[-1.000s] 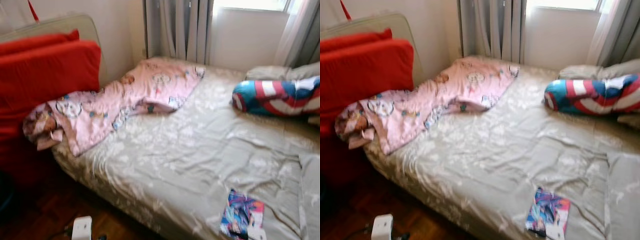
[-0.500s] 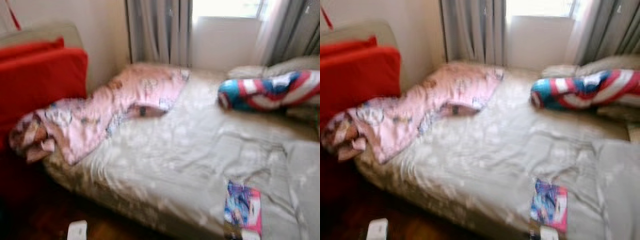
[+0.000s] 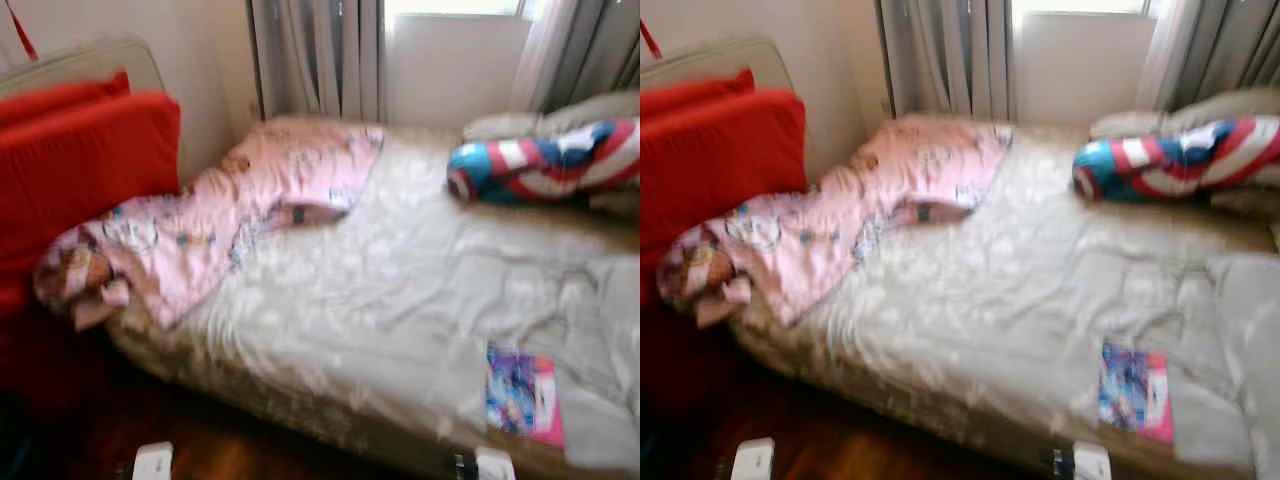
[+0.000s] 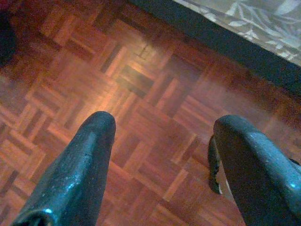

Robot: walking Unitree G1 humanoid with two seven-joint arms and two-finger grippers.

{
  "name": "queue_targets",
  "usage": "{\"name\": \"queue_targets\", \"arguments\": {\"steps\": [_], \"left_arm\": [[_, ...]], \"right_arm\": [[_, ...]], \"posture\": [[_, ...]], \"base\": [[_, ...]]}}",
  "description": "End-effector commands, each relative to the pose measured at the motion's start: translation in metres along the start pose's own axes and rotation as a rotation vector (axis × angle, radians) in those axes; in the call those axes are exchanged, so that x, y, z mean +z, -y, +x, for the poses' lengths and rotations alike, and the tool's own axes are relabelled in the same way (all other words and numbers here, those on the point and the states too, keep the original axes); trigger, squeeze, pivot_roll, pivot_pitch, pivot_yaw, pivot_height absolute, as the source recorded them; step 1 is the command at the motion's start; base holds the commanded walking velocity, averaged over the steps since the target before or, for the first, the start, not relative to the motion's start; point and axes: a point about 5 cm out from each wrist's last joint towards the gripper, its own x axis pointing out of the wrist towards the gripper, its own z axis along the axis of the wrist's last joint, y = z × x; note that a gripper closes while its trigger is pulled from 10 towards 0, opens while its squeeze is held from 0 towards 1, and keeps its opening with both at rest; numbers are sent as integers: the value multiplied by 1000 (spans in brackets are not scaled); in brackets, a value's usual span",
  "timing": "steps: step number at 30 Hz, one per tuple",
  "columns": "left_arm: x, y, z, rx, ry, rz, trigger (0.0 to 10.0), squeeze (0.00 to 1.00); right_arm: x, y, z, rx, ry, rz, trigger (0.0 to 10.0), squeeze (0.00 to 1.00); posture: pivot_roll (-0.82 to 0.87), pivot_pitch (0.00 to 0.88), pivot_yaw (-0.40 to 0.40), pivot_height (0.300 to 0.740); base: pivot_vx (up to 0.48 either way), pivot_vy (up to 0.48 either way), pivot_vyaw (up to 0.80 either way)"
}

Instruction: Clean up the room

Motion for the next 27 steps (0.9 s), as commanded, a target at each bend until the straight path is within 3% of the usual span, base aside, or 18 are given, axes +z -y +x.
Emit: {"name": "queue_targets", "arguments": {"steps": [1, 10, 25, 27], "left_arm": [[-4, -11, -2, 24, -22, -4, 10000, 0], [-7, -17, -4, 34, -28, -12, 10000, 0], [-11, -23, -6, 48, -36, -32, 10000, 0], [-12, -22, -6, 49, -36, -36, 10000, 0]], "right_arm": [[6, -5, 1, 15, 20, 4, 10000, 0], [4, -2, 1, 12, 17, 5, 10000, 0], [5, -14, 2, 26, 26, -3, 10000, 0], [7, -15, 2, 28, 33, -3, 10000, 0]], "posture": [[-18, 0, 57, 716], [-12, 0, 53, 716], [-4, 0, 44, 716], [-3, 0, 42, 716]], "base": [[0, 315, 0], [0, 317, 0], [0, 314, 0], [0, -221, 0]]}}
